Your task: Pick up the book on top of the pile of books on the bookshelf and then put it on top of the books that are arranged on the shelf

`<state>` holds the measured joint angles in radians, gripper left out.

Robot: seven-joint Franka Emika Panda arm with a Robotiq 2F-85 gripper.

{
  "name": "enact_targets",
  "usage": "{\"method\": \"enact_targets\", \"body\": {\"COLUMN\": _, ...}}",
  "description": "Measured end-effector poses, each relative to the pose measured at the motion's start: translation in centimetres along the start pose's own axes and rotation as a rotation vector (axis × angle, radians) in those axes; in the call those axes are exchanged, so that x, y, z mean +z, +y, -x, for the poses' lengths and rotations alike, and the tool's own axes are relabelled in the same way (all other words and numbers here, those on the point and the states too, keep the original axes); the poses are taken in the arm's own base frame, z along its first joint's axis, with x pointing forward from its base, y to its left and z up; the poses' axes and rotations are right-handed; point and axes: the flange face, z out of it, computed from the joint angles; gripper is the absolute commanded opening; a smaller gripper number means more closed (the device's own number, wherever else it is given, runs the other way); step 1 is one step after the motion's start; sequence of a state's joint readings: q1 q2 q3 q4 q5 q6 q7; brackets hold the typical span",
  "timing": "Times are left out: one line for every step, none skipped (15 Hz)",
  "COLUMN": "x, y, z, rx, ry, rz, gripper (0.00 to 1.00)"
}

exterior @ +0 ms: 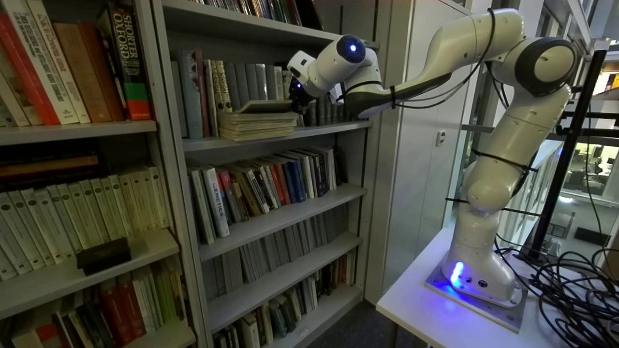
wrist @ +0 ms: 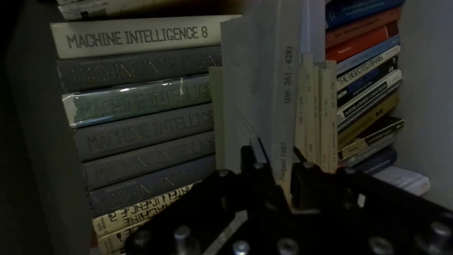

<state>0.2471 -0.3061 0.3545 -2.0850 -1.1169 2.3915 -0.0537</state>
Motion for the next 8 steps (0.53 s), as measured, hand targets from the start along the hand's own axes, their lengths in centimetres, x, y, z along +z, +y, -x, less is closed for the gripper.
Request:
{"method": "enact_targets", "body": {"x": -0.6, "y": 0.5, "z": 0.1, "rx": 0.008, "ry": -0.011, "rz": 0.022, "gripper": 0.03}}
{"method": "enact_targets", "body": {"x": -1.2, "y": 1.0, "z": 0.1, "rx": 0.016, "ry": -0.024, "rz": 0.043, "gripper": 0.03}}
{"method": "enact_targets", "body": {"x": -1.8, "y": 1.4, "z": 0.2, "rx": 0.022, "ry": -0.034, "rz": 0.059, "gripper": 0.03}}
{"method": "enact_targets", "body": {"x": -2.3, "y": 1.9, "z": 0.3, "rx": 0.024, "ry": -0.041, "rz": 0.076, "gripper": 0.03}}
{"method": "enact_targets", "body": {"x": -2.8, "y": 2.3, "z": 0.4, "rx": 0.024, "ry": -0.041, "rz": 0.092, "gripper": 0.03}}
{"method": "enact_targets", "body": {"x": -3.2, "y": 2.7, "z": 0.4, "rx": 0.023, "ry": -0.04, "rz": 0.107, "gripper": 0.03}}
{"method": "enact_targets", "body": {"x": -3.6, "y": 3.1, "z": 0.5, "rx": 0.019, "ry": -0.039, "rz": 0.126, "gripper": 0.03}}
{"method": "enact_targets", "body": {"x": -3.9, "y": 3.5, "z": 0.6, "rx": 0.015, "ry": -0.043, "rz": 0.15, "gripper": 0.03}}
